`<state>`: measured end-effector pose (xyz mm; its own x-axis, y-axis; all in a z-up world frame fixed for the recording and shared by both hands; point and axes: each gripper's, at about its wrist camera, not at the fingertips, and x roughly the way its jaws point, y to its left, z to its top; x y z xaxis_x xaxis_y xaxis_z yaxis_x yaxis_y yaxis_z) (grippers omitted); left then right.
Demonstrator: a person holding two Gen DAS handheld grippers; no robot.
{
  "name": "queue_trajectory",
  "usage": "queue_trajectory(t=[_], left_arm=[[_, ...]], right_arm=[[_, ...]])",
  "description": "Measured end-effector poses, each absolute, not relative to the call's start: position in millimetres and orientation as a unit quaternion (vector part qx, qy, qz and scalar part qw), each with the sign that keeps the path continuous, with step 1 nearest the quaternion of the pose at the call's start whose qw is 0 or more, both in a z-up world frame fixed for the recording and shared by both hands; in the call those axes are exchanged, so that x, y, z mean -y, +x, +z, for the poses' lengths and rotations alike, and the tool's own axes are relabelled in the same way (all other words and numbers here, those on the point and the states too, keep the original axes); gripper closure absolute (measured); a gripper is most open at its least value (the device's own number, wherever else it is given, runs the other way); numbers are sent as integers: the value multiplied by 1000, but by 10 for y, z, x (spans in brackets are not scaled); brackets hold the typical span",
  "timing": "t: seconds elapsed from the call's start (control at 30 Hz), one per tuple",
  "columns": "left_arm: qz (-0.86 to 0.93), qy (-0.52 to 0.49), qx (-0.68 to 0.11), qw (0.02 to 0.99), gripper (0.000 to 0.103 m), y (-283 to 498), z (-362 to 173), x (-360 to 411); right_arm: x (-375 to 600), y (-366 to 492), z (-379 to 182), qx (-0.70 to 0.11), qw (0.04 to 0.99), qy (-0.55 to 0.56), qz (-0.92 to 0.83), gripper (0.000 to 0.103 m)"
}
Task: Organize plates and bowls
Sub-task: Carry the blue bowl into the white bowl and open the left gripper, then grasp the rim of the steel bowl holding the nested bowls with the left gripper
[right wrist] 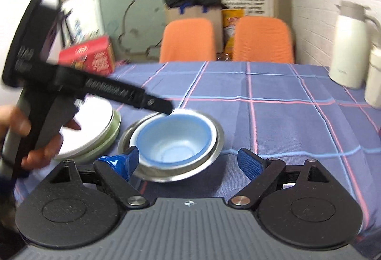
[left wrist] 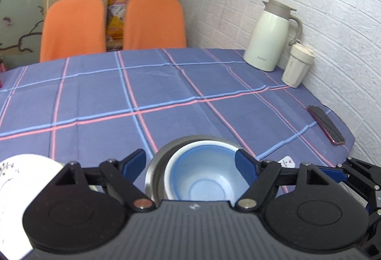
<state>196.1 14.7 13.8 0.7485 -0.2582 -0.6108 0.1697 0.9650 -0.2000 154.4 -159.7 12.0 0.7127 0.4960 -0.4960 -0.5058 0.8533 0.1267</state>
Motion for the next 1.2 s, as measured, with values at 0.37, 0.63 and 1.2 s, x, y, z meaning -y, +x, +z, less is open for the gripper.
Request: queue_trajectory(t=[0.37,0.63,1.2], left_arm=[[-83,-134,-375,913,22,1967,-123,-354],[-73,-118,-411,901,22,2268,-288,-300],[-66,-61,-419,904,2,2504,-422,-209]], right_arm=[[1606,1809,-69,-290,932,48,212,26],[1421,2018,-210,-325,920,16,218,26],[1172,2100,-333,-334,921,-32,196,18]])
